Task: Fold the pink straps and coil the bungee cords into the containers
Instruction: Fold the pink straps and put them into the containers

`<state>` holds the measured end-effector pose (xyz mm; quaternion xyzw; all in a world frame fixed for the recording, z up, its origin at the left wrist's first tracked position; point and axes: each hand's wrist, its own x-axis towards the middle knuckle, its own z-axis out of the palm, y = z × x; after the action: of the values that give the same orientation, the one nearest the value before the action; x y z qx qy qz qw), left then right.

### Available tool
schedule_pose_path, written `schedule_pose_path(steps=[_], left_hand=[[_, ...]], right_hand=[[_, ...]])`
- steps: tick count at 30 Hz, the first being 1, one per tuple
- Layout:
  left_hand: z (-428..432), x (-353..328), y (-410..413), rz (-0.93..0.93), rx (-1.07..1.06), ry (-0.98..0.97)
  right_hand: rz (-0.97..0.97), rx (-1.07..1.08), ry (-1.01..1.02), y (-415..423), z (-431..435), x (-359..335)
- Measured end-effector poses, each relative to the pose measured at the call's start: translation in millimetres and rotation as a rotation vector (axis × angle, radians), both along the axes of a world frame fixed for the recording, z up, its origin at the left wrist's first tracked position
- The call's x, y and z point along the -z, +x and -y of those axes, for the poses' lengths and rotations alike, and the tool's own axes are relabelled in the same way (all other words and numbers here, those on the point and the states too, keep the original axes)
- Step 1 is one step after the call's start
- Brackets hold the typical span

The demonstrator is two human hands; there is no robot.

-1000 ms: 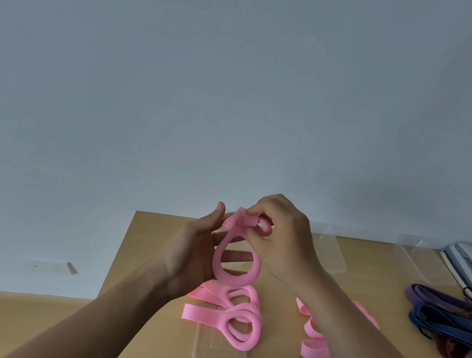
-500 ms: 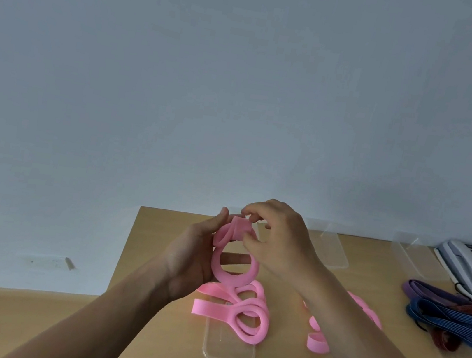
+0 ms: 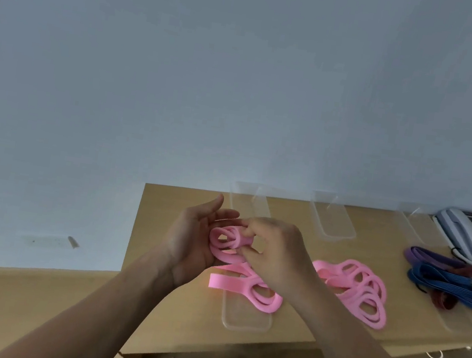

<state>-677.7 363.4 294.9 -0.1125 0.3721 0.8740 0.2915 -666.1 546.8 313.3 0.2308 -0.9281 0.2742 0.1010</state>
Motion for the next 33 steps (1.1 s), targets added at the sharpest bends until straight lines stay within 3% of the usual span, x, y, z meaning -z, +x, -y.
schedule_pose_path(steps=[10, 18, 21, 23, 27, 33], left_hand=[[-11, 22, -23, 0.102, -0.04, -0.064], [-33, 28, -56, 0.177, -0.06, -0.156], [-41, 38, -71, 0.196, -0.033, -0.188], [-44, 49, -81, 0.198, -0.062, -0.319], [-50, 78, -105, 0.142, -0.183, -0.768], [-67, 111, -129, 0.092, -0.115, -1.0]], right_hand=[[0.04, -0.131, 0.087, -11, -20, 32], [-0.22, -0.239, 0.095, -45, -35, 50], [-0.223, -0.265, 0.034, -64, -47, 59], [-0.192, -0.247, 0.02, -81, -55, 67], [-0.123, -0.191, 0.081, -129, -65, 88], [0.004, -0.159, 0.336, -192, -57, 122]])
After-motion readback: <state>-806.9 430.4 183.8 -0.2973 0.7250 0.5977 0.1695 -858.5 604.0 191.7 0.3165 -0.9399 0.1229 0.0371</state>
